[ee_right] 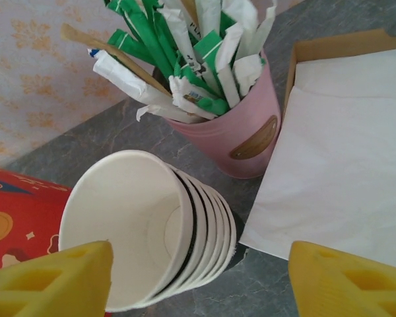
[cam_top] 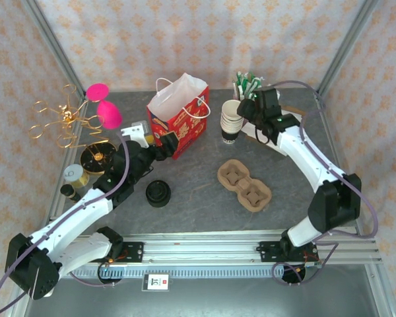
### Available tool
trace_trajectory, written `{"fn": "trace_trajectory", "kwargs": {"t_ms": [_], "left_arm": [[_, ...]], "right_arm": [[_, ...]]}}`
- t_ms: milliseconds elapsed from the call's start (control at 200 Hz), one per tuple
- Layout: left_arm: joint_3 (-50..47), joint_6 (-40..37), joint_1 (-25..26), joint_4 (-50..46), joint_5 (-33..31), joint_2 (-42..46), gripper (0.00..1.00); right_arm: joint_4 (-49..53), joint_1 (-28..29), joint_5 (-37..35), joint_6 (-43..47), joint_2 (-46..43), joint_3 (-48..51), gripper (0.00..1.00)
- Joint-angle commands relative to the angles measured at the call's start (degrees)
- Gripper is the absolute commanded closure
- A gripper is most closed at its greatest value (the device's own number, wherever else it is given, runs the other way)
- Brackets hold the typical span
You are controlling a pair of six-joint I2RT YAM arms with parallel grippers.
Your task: Pack the takeout coffee
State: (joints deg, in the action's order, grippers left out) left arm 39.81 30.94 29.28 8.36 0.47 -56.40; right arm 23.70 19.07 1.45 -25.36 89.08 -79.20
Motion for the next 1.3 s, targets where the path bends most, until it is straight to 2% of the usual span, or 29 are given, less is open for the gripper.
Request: {"fn": "trace_trajectory", "kwargs": {"t_ms": [0,250,526,911,1296], "left_arm": [[2.95,-2.8,1.42,-2.81,-1.3,-1.46,0.01],[5.68,-4.13,2.5,-4.14,-1.75,-4.14,0.01],[6.5,-4.68,2.71,-4.3,-1.17,-4.75,0.01],[7.36,-5.65,2.71,-5.45,-1.22,-5.06,0.01],[8.92,-6.39,2.71,-6.84,-1.17,-5.21,0.01]], "right_arm": [[4.48,0.38,-1.49,0.84,3.4,-4.0,0.36],[6.13,0.79,-3.08,2.42,8.62,-8.73,0.55],[6.9,1.1,-1.45,3.02,12.15,-12.11,0.63],[8.28,1.15,-2.09,3.86,14.04,-15.07,0.83],[9.46,1.1,-1.81,3.85,13.78,-16.82,0.93]]}}
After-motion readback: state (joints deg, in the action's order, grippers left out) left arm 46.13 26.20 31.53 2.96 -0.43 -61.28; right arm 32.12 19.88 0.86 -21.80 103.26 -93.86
